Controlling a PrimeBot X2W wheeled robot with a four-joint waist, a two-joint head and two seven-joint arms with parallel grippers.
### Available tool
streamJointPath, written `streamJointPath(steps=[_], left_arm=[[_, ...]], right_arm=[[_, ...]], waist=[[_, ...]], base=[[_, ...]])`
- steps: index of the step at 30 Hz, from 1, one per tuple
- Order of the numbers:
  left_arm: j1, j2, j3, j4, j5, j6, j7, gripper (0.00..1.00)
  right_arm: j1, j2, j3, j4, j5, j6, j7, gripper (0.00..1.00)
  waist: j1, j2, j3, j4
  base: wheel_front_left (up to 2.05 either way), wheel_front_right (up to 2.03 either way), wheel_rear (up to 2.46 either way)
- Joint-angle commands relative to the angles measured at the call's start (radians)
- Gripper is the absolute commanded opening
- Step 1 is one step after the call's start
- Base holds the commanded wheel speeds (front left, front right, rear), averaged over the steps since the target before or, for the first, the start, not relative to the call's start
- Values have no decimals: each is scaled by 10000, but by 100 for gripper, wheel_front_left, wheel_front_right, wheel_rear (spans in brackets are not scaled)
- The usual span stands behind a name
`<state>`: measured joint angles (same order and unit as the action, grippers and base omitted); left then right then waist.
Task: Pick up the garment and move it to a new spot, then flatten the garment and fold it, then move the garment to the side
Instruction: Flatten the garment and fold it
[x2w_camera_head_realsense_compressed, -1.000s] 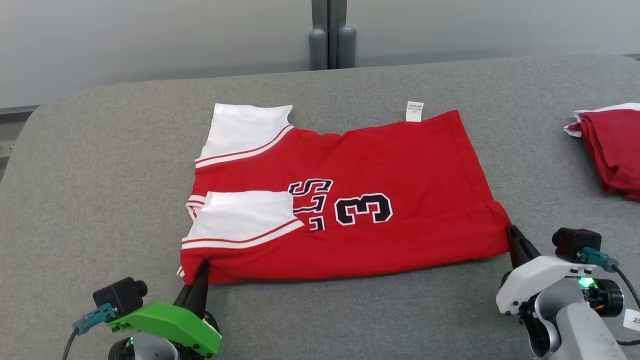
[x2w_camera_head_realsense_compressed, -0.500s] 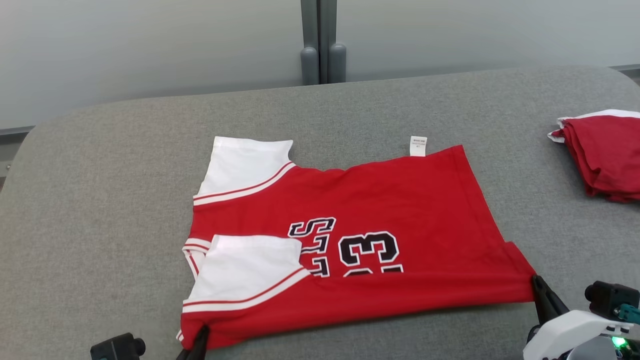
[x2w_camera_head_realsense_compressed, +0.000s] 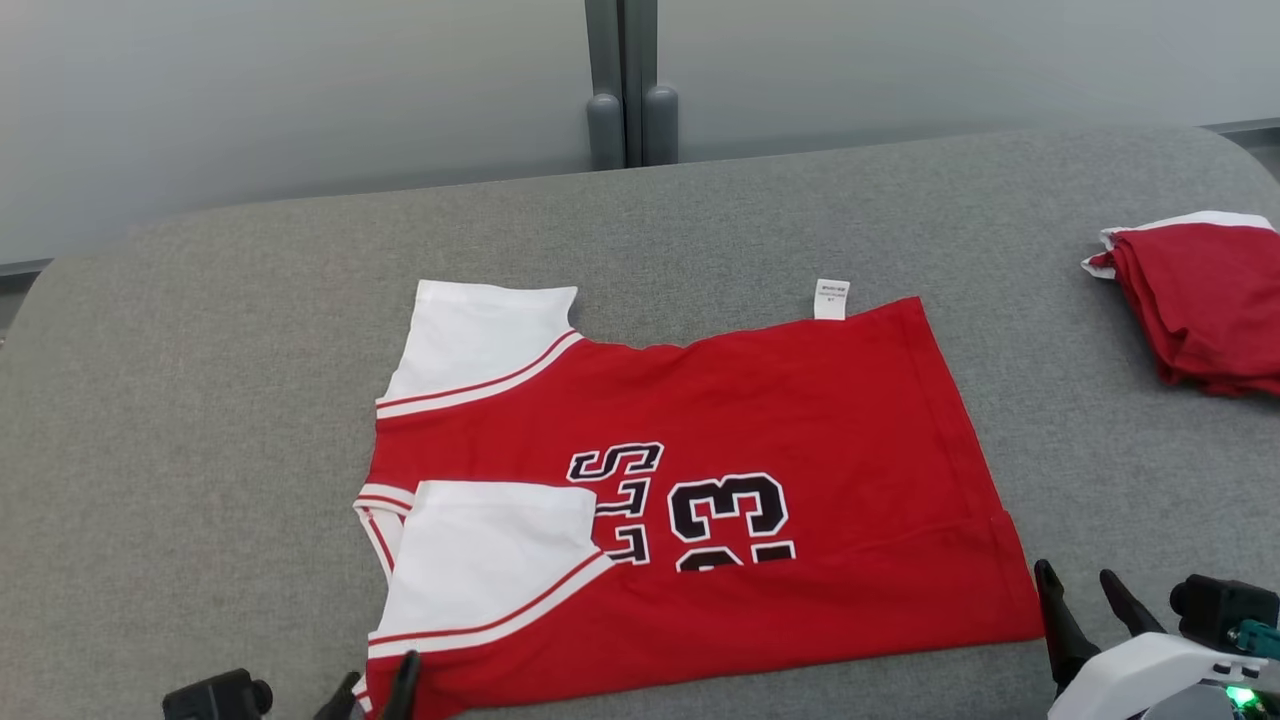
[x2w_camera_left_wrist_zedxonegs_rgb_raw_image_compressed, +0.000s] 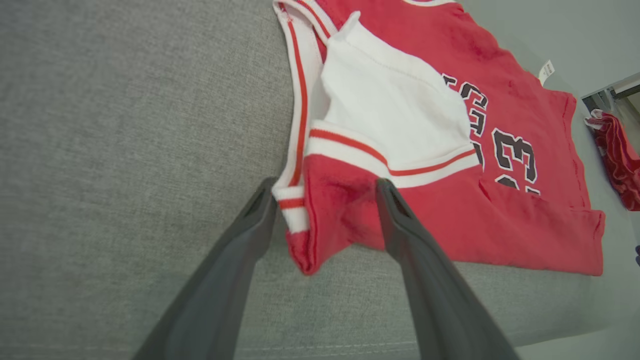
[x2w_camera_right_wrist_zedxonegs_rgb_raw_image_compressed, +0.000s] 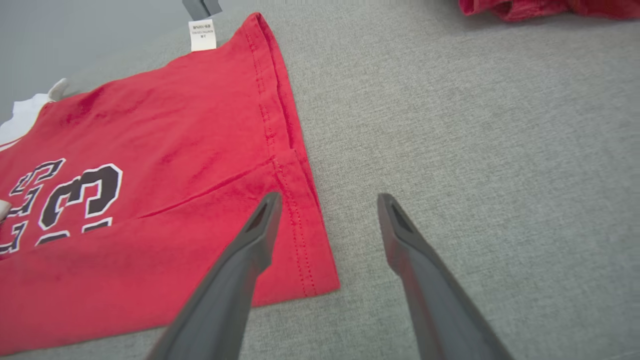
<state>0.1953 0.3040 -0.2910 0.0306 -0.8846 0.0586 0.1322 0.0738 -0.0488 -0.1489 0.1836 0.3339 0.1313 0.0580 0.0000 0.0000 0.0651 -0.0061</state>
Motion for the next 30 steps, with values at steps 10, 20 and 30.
streamJointPath(steps=[10,20,30], left_arm=[[-2276,1675,223,-1214,1227,-84,824,100],[-7571,2736,-419,-109,2085,-1341,2758,100],[-10362,2995,-1671,2753,1948,-1883,3791,100]], right_arm=[[-1144,-35,10,-727,-823,-13,130,100],[-3288,-38,1149,-814,-1518,-13,349,100],[-4950,-34,2002,-581,-1725,-13,157,100]], waist=[[0,0,435,-38],[0,0,1971,-652],[0,0,3721,-1652]], base=[[0,0,0],[0,0,0],[0,0,0]])
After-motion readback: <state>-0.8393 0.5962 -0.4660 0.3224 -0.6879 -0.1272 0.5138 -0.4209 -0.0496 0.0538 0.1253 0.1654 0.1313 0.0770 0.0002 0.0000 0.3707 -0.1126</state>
